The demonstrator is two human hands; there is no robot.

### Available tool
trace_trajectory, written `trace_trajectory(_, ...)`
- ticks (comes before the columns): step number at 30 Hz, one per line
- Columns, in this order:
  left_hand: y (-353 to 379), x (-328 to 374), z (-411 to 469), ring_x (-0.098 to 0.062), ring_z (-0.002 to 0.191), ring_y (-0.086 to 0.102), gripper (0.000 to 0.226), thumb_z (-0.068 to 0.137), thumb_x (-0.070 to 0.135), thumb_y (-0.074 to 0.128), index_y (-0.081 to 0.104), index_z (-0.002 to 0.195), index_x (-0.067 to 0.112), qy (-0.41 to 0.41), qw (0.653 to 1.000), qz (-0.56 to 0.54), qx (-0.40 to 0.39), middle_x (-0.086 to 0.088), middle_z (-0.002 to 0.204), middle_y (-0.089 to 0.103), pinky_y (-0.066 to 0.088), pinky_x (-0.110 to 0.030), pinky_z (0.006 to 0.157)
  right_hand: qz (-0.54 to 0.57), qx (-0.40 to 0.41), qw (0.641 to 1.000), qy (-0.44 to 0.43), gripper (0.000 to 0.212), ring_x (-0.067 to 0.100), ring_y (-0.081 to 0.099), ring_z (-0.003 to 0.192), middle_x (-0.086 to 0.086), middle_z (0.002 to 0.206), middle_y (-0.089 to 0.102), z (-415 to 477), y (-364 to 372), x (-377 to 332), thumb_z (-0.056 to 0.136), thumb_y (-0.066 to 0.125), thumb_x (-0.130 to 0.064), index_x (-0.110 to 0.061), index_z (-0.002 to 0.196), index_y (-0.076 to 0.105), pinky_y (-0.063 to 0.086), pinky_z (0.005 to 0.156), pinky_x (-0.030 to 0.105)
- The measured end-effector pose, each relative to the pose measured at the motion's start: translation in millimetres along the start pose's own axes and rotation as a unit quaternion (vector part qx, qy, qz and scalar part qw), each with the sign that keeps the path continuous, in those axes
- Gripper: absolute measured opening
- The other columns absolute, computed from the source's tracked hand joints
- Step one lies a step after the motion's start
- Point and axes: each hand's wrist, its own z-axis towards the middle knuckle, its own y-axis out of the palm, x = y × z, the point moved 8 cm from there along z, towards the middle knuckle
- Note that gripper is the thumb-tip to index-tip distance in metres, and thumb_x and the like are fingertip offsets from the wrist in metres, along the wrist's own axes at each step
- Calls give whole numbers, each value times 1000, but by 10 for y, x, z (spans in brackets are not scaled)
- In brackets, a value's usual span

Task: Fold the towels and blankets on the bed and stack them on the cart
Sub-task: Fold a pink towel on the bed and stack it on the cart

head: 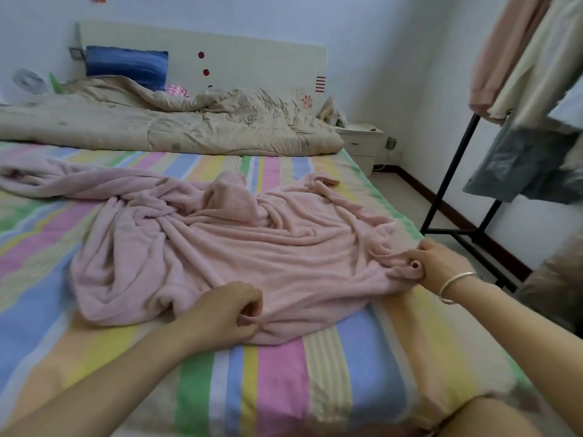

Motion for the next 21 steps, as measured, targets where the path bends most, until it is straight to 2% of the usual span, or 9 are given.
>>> trace_trajectory(2,-120,26,-62,-6,63,40,23,67,36,55,34,74,31,-20,999,28,36,10,70,45,35,-30,58,-16,-26,998,50,12,18,47,104,-4,111,43,-362,114,355,87,56,-46,-42,99,56,38,70,27)
trace_trajectory(4,-207,156,-128,-10,59,36,29,68,32,58,30,75,30,5,996,73,50,9,68,40,31,-32,54,-44,-88,992,74,26,19,46,109,-4,125,40,-691,333,561,87,55,-32,-42,111,54,43,73,29)
trace_trajectory(7,-10,297,-291,-12,66,40,21,69,36,50,31,75,29,39,990,133,-20,12,67,35,28,-32,57,19,-160,981,109,39,22,56,102,-1,126,48,-1034,542,604,87,50,-24,-46,119,53,48,79,30)
trace_trajectory(9,260,339,-443,-16,72,51,20,69,41,47,35,76,28,50,985,151,-73,12,66,38,28,-31,56,74,-125,977,154,25,22,60,89,-2,109,61,-1115,478,628,87,49,-27,-45,96,64,49,73,29)
trace_trajectory(11,373,392,-552,-16,72,57,23,69,47,50,37,75,30,67,984,153,-67,12,67,44,25,-24,52,112,-96,967,209,22,22,59,81,-2,92,63,-1141,410,646,90,46,-30,-35,79,64,46,65,29)
trace_trajectory(14,320,380,-598,-7,77,56,26,70,55,49,43,80,32,33,991,107,-77,15,74,51,35,-21,61,141,-53,950,273,35,24,59,74,3,81,59,-1144,372,616,89,51,-54,-19,94,51,42,59,30)
trace_trajectory(17,207,375,-643,-6,77,55,16,71,44,46,43,81,32,28,996,79,-42,15,78,53,44,-27,67,154,-6,939,309,64,30,63,90,4,96,58,-1144,361,570,78,67,-58,-15,116,38,46,70,35)
trace_trajectory(19,169,298,-685,-5,70,50,11,68,34,47,43,78,31,18,997,68,-23,14,74,51,44,-29,62,119,8,948,295,56,34,60,100,10,114,57,-1132,379,508,87,58,-50,-20,127,36,43,74,37)
trace_trajectory(21,140,202,-719,-6,66,47,12,66,32,47,41,76,31,5,997,81,-16,14,70,48,43,-31,58,125,25,941,313,37,36,59,97,15,111,61,-1136,369,504,97,39,-46,-20,122,44,41,72,36)
